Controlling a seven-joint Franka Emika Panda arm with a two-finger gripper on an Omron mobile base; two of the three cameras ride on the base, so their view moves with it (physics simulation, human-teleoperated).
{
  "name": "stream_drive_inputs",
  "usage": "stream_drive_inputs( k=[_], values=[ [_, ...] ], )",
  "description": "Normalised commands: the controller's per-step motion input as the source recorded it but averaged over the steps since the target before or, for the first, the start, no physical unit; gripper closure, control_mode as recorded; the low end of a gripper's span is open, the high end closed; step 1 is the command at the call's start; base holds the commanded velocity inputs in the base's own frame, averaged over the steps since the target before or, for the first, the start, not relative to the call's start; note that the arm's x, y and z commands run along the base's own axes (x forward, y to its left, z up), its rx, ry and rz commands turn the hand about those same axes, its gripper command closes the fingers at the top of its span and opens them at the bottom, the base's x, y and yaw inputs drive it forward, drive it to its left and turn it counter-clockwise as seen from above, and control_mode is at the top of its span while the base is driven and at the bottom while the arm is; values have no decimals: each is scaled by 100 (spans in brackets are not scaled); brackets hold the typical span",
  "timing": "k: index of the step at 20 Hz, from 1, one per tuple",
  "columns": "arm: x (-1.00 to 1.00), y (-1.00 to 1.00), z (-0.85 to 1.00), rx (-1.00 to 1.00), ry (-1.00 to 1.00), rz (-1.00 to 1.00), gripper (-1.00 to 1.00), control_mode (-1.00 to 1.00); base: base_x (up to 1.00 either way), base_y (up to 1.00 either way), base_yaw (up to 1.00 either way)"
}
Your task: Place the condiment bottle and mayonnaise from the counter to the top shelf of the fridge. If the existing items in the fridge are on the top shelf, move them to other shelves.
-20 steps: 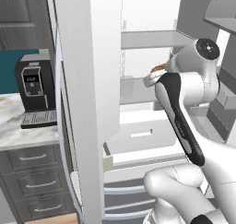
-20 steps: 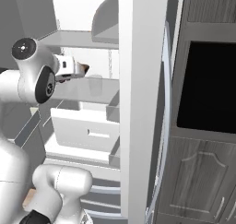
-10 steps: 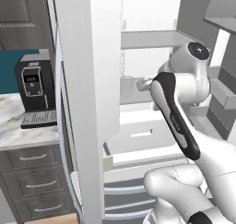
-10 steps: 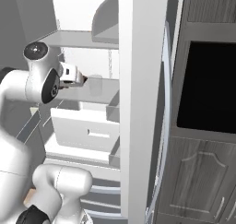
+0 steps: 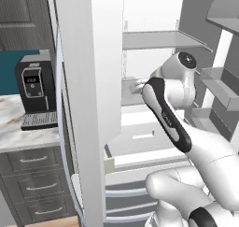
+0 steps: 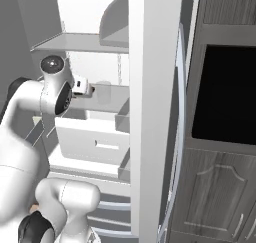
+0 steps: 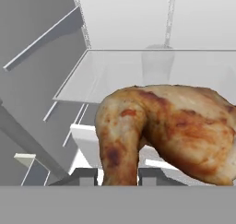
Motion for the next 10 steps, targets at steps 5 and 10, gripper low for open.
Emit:
stream_drive_inputs(
  k=[5,10],
  values=[
    [31,35,-25,1,0,6,100,-100,0,0,0],
    [37,43,-21,0,0,8,100,-100,0,0,0]
  ],
)
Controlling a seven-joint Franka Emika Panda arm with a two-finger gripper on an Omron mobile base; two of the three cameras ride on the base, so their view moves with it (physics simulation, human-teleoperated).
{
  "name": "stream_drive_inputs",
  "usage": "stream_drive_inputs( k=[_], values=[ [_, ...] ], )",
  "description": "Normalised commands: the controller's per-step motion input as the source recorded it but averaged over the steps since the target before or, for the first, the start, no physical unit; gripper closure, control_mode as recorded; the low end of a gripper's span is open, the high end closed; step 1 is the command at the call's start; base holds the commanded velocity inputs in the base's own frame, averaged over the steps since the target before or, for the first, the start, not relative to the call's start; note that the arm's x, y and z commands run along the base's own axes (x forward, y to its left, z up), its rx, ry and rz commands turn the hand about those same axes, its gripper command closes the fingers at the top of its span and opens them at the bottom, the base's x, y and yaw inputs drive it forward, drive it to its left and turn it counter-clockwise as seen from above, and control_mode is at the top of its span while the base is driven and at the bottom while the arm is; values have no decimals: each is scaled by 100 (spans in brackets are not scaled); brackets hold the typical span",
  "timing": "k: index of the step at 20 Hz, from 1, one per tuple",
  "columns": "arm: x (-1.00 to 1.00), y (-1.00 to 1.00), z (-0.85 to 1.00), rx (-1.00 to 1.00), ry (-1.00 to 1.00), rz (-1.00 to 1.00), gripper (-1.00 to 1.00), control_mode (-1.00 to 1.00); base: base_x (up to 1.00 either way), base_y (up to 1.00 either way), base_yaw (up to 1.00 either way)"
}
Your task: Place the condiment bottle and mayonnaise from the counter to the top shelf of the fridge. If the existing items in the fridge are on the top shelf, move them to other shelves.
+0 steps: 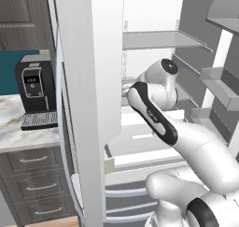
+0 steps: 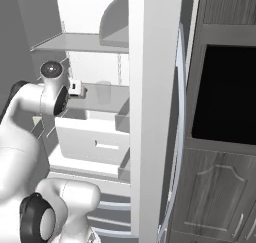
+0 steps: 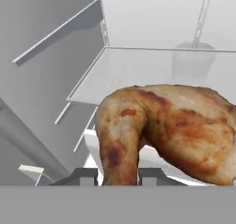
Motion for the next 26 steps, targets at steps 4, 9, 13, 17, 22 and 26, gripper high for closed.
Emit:
stream_drive_inputs(
  k=[4,9,13,17,22,26],
  values=[
    [44,19,-26,0,1,9,100,-100,0,0,0],
    [40,2,-30,0,3,9,100,-100,0,0,0],
    [32,21,-23,0,0,7,100,-100,0,0,0],
    [33,41,-12,0,0,2,100,-100,0,0,0],
    [57,29,-15,0,0,0,100,-100,0,0,0],
    [56,0,-26,0,0,0,100,-100,0,0,0]
  ],
)
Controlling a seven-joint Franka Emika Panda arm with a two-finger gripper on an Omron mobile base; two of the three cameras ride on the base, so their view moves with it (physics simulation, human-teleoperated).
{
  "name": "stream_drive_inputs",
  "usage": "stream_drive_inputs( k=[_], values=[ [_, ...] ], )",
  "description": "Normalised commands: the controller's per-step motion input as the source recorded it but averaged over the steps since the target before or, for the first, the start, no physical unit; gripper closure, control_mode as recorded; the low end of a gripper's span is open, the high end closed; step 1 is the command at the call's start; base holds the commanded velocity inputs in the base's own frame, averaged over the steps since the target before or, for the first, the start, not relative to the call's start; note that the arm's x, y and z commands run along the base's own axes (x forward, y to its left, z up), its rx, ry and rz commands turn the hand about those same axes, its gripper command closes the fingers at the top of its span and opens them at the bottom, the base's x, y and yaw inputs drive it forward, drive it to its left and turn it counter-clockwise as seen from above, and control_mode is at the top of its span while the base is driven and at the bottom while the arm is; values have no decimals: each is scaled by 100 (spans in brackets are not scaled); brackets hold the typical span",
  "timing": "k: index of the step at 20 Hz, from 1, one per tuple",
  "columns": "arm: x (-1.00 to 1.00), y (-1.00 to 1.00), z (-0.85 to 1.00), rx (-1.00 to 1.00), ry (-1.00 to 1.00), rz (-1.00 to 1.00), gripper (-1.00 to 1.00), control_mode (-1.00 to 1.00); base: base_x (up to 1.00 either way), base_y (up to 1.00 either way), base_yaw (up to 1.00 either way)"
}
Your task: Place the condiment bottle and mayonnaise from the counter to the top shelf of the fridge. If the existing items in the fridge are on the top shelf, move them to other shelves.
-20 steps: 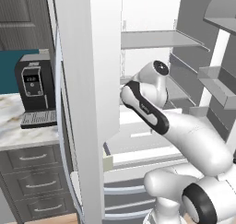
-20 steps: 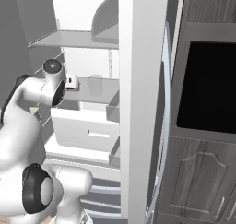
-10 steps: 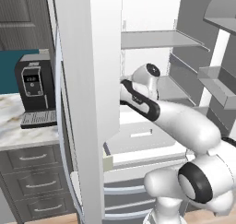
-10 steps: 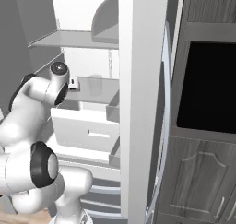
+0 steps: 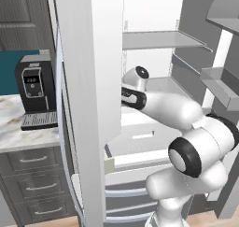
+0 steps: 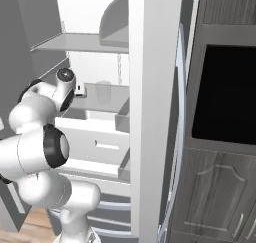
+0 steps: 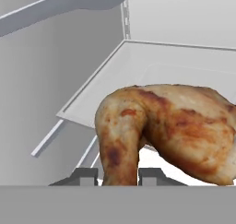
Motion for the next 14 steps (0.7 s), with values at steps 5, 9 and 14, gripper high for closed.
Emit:
stream_drive_inputs(
  k=[5,9,14],
  values=[
    [53,13,-13,0,0,0,100,-100,0,0,0],
    [55,23,-18,0,-1,0,100,-100,0,0,0],
    [66,18,-26,0,-1,0,100,-100,0,0,0]
  ],
)
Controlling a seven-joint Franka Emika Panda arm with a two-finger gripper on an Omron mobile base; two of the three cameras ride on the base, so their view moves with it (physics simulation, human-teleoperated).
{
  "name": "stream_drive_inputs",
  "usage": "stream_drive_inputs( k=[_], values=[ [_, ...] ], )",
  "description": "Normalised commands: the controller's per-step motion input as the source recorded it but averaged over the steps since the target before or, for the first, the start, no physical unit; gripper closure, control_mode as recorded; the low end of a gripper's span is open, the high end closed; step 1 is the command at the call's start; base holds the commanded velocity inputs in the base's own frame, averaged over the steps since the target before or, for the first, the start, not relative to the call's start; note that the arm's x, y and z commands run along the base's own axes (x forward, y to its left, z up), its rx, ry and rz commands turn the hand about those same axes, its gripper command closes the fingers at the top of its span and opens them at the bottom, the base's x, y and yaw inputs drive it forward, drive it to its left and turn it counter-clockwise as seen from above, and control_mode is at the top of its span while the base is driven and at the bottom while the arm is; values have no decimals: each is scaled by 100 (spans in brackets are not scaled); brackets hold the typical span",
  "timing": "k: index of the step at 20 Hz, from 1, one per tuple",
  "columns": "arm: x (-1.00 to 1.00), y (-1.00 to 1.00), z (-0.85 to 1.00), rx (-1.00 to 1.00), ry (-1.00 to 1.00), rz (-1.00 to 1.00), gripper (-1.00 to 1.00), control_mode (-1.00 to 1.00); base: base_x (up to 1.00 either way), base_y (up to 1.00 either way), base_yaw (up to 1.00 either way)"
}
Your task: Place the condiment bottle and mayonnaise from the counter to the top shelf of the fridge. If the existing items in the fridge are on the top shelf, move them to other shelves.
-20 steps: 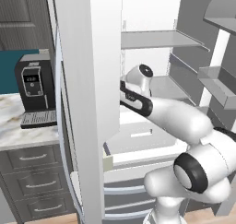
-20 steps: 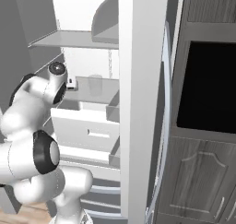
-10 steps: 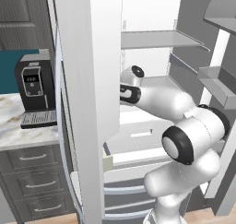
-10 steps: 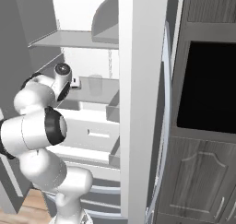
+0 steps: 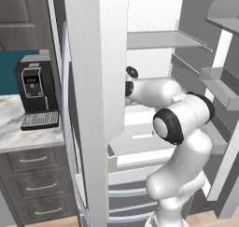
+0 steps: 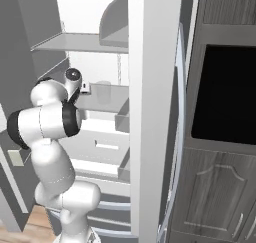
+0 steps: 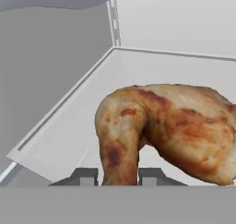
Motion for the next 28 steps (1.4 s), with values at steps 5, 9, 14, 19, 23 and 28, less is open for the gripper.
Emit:
stream_drive_inputs(
  k=[5,9,14,19,23,28],
  values=[
    [62,32,-22,0,-1,0,100,-100,0,0,0],
    [61,28,-17,0,0,0,-100,-100,0,0,0],
    [59,7,-3,0,0,0,-100,-100,0,0,0],
    [24,-5,5,1,0,-4,-100,-100,0,0,0],
    [-97,-39,54,3,-4,0,-100,-100,0,0,0],
    [-100,-41,54,0,-21,0,-100,-100,0,0,0]
  ],
)
